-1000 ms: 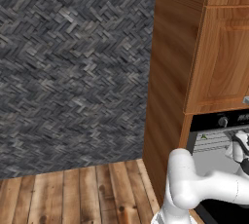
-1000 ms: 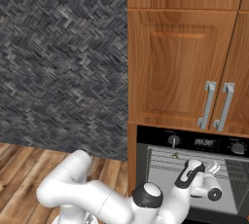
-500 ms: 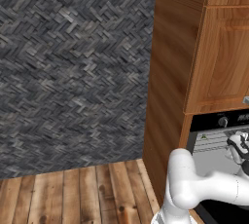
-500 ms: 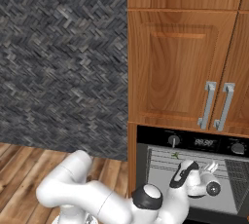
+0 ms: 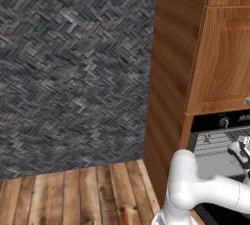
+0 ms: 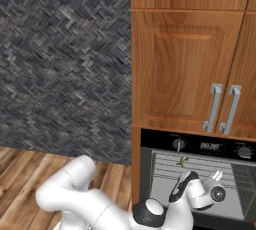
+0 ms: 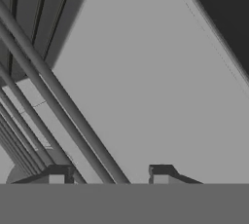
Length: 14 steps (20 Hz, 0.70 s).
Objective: Take the fish from the oven and place it on the plate on the counter.
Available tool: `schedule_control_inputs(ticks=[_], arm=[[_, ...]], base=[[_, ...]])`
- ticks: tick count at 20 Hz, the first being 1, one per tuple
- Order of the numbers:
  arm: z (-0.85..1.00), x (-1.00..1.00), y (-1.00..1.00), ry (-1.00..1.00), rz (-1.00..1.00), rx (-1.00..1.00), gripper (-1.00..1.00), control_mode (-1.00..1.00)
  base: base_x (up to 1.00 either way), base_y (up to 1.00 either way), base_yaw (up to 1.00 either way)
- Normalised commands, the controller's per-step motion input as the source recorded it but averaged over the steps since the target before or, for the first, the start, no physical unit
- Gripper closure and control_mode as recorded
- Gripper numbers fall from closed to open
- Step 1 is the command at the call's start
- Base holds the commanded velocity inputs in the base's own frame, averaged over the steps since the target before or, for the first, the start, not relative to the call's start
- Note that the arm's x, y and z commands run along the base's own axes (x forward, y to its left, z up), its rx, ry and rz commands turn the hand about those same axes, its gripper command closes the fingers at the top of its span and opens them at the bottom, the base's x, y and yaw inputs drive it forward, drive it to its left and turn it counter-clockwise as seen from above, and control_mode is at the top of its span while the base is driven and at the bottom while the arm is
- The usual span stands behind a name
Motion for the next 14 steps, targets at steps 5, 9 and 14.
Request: schedule_control_inputs(ticks=[5, 9, 14], arm=[[-0.47, -0.85, -0.11, 0.09, 0.0, 0.0, 1.0, -1.0], [-0.58, -1.0, -0.18, 0.09, 0.0, 0.01, 1.0, -1.0], [-0.6, -1.0, -0.21, 0.09, 0.0, 0.02, 1.0, -1.0]], base=[[0.0, 0.0, 0.0], [0.0, 0.0, 0.0], [0.0, 0.0, 0.0]])
